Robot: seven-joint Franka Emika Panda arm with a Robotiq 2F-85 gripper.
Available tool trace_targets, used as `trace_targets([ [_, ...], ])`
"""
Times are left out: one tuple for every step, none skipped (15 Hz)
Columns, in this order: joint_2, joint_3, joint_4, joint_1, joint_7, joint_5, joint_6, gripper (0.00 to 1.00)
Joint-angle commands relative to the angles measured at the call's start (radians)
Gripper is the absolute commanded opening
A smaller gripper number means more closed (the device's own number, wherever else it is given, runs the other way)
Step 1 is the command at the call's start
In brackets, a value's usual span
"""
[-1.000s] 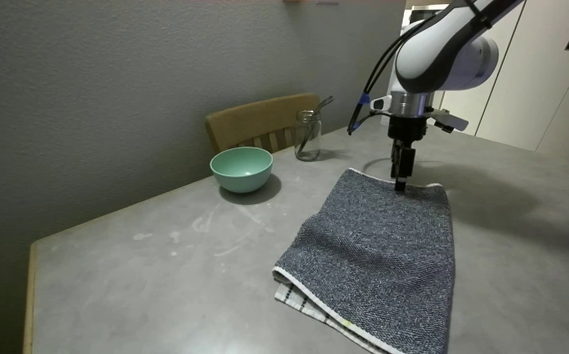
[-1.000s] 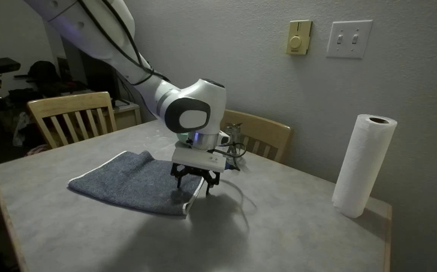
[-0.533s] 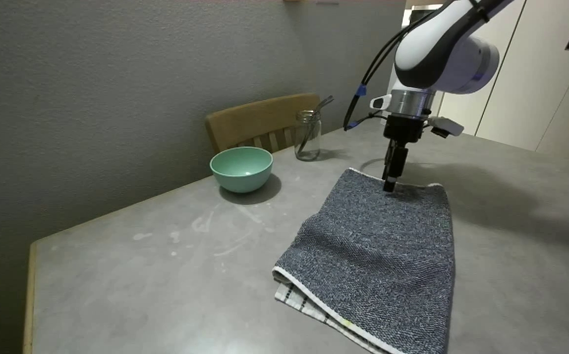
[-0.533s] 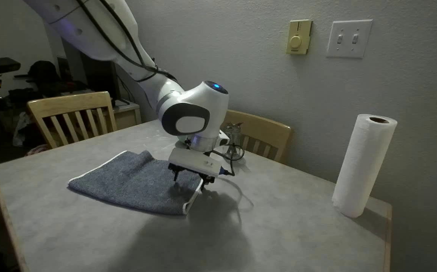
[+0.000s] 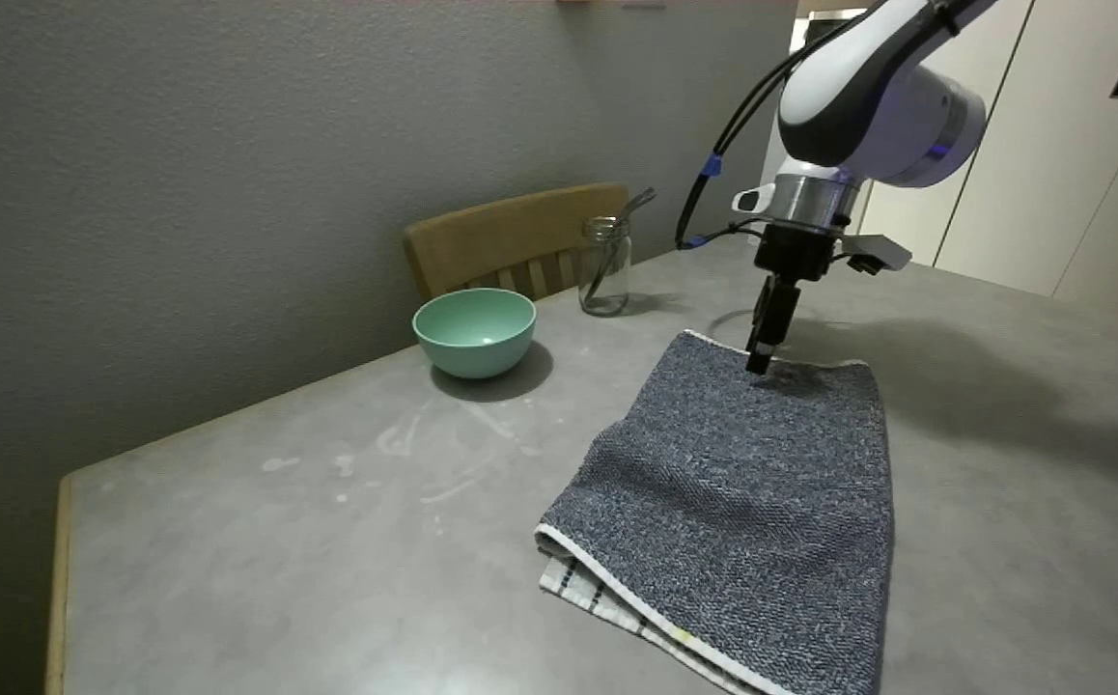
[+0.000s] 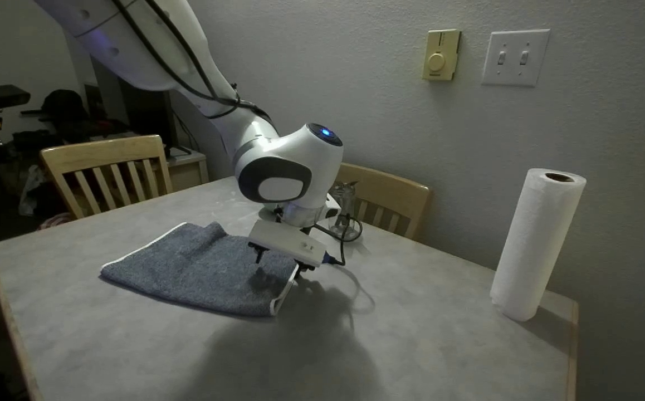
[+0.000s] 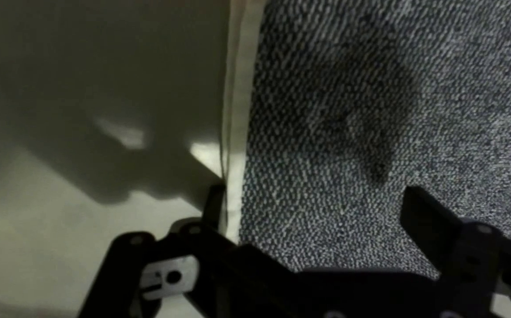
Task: Fold the towel in half
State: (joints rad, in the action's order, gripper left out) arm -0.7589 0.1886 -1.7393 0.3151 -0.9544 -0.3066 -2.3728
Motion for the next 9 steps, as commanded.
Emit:
trace_targets([
  [-0.025, -0.005, -0.020, 0.004, -0.013, -0.011, -0.021, 1.00],
  [-0.029, -0.004, -0.019, 0.003, -0.012, -0.012, -0.021, 0.91],
  [-0.031, -0.006, -0.018, 0.002, -0.011, -0.010, -0.021, 0.79],
  [-0.031, -0.007, -0.015, 0.002, -0.012, -0.010, -0.021, 0.68],
  [-0.031, -0.009, -0.012, 0.001, -0.012, -0.009, -0.023, 0.60],
  [-0.031, -0.010, -0.010, 0.000, -0.012, -0.007, -0.025, 0.54],
  [-0.030, -0.011, -0.008, 0.000, -0.013, -0.007, -0.031, 0.45],
  [-0.030, -0.009, -0.007, 0.002, -0.016, -0.009, -0.037, 0.39],
  [-0.030, -0.008, -0.007, 0.003, -0.016, -0.010, -0.042, 0.32],
])
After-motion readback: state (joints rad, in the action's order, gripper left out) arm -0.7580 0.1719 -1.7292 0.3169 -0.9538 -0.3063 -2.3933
